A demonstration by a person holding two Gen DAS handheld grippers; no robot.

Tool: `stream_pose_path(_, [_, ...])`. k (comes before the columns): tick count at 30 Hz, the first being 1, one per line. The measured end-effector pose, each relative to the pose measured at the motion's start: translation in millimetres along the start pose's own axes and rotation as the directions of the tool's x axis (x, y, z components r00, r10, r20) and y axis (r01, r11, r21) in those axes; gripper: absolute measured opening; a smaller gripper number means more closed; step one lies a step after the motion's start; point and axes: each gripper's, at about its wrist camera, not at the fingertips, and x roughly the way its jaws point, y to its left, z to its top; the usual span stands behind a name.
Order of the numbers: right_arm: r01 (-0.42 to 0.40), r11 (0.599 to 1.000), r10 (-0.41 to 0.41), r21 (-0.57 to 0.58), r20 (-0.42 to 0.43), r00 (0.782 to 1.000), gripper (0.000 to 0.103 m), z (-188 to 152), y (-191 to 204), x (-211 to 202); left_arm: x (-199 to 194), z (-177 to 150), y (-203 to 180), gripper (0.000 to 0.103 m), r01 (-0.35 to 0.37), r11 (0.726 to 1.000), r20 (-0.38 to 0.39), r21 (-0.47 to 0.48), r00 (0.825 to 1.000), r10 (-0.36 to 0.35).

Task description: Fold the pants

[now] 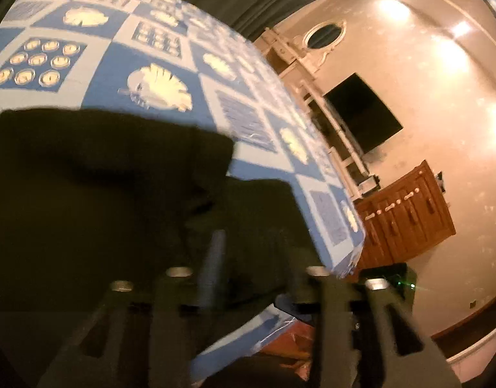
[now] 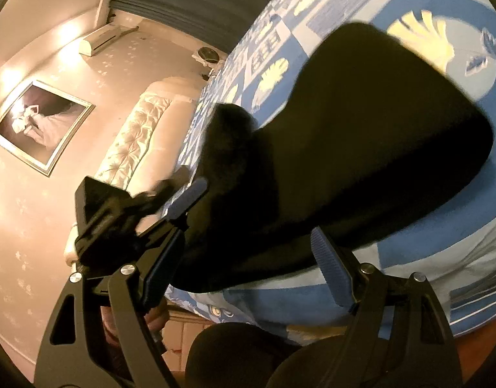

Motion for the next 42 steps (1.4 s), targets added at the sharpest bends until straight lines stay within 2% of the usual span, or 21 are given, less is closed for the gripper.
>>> stream_pose_path(1, [0.001, 1.0, -0.001, -0.006, 0.001, 1.0, 0.081, 1, 1, -3, -5, -2, -4, 0.061, 0.004, 1.0, 0.017, 0.01, 1.0, -0.004])
stream_pose_path(3, [0.006, 1.0, -0.006, -0.026, 0.004, 1.0, 0.081, 10, 8, -9, -20, -2, -12, 0.065, 0.001, 0.999, 0.053, 0.039, 0.999, -0.004])
stream_pose_path(4, [0.006, 0.999, -0.006, -0.04, 0.014, 1.0, 0.081, 18, 12, -13, -26, -1, -12, 0.072, -0.016, 0.999, 0.068, 0.046, 0.998, 0.013])
stream_pose_path(7, [-0.013, 0.999, 0.013, -0.039, -0.008, 1.0, 0.089, 44, 15, -14, -51, 6, 0, 0.075, -0.105, 0.994, 0.133, 0.037, 0.986, 0.1])
stream_pose_path(9, [-0.043, 0.999, 0.043, 0.001, -0.044, 0.998, 0.089, 62, 11, -7, -65, 11, 22, 0.081, -0.168, 0.986, 0.146, -0.008, 0.975, 0.167])
stream_pose_path(12, [-0.06, 0.998, 0.064, 0.037, -0.134, 0.989, 0.089, 86, 5, 19, -75, 11, 74, 0.081, -0.207, 0.964, 0.065, -0.169, 0.973, 0.22])
stream_pose_path(13, [-0.047, 0.997, 0.056, 0.058, -0.17, 0.984, 0.089, 93, 0, 32, -81, 9, 89, 0.081, -0.205, 0.955, 0.066, -0.213, 0.973, 0.223])
stream_pose_path(14, [-0.038, 0.997, 0.05, 0.066, -0.19, 0.98, 0.089, 96, -2, 39, -87, 6, 105, 0.081, -0.167, 0.95, 0.078, -0.262, 0.978, 0.193])
stream_pose_path(17, [-0.029, 0.997, 0.047, 0.075, -0.249, 0.967, 0.089, 106, -5, 64, -98, 3, 126, 0.081, -0.104, 0.933, 0.104, -0.344, 0.983, 0.148])
stream_pose_path(19, [-0.027, 0.997, 0.046, 0.073, -0.28, 0.959, 0.089, 108, -6, 75, -107, 2, 136, 0.085, -0.109, 0.917, 0.13, -0.384, 0.977, 0.171])
stream_pose_path(20, [-0.024, 0.998, 0.042, 0.065, -0.289, 0.956, 0.089, 108, -3, 81, -110, 1, 140, 0.086, -0.132, 0.904, 0.132, -0.407, 0.971, 0.201])
stream_pose_path(24, [-0.009, 0.999, 0.022, 0.039, -0.349, 0.937, 0.089, 105, 1, 101, -125, -3, 156, 0.086, -0.121, 0.876, 0.173, -0.466, 0.959, 0.225])
stream_pose_path(26, [-0.021, 0.999, 0.035, 0.042, -0.382, 0.924, 0.089, 103, 3, 110, -125, -10, 163, 0.086, -0.14, 0.857, 0.152, -0.495, 0.958, 0.245])
stream_pose_path(29, [-0.02, 1.0, 0.025, 0.017, -0.438, 0.899, 0.09, 96, 10, 123, -115, -18, 175, 0.087, -0.13, 0.833, 0.088, -0.537, 0.974, 0.209])
stream_pose_path(30, [-0.022, 1.0, 0.023, 0.008, -0.448, 0.894, 0.09, 94, 12, 126, -112, -22, 178, 0.087, -0.128, 0.829, 0.083, -0.545, 0.975, 0.205])
stream_pose_path(33, [-0.02, 1.0, 0.012, -0.013, -0.471, 0.882, 0.091, 91, 17, 133, -112, -23, 176, 0.091, -0.12, 0.84, 0.092, -0.529, 0.976, 0.197])
stream_pose_path(37, [-0.017, 0.999, 0.0, -0.029, -0.491, 0.871, 0.09, 90, 18, 139, -112, -25, 181, 0.091, -0.088, 0.822, 0.105, -0.562, 0.979, 0.177])
stream_pose_path(38, [-0.001, 0.999, -0.023, -0.048, -0.493, 0.87, 0.079, 89, 20, 139, -113, -26, 183, 0.091, -0.078, 0.818, 0.108, -0.57, 0.98, 0.169])
stream_pose_path(39, [0.02, 0.998, -0.049, -0.065, -0.498, 0.866, 0.051, 91, 20, 141, -115, -28, 184, 0.091, -0.073, 0.815, 0.111, -0.575, 0.98, 0.165])
stream_pose_path(41, [0.082, 0.991, -0.123, -0.103, -0.508, 0.852, 0.021, 88, 17, 142, -117, -29, 183, 0.091, -0.071, 0.812, 0.112, -0.579, 0.98, 0.166])
stream_pose_path(42, [0.083, 0.991, -0.126, -0.106, -0.51, 0.851, 0.02, 88, 14, 142, -116, -29, 181, 0.091, -0.079, 0.814, 0.11, -0.575, 0.979, 0.172])
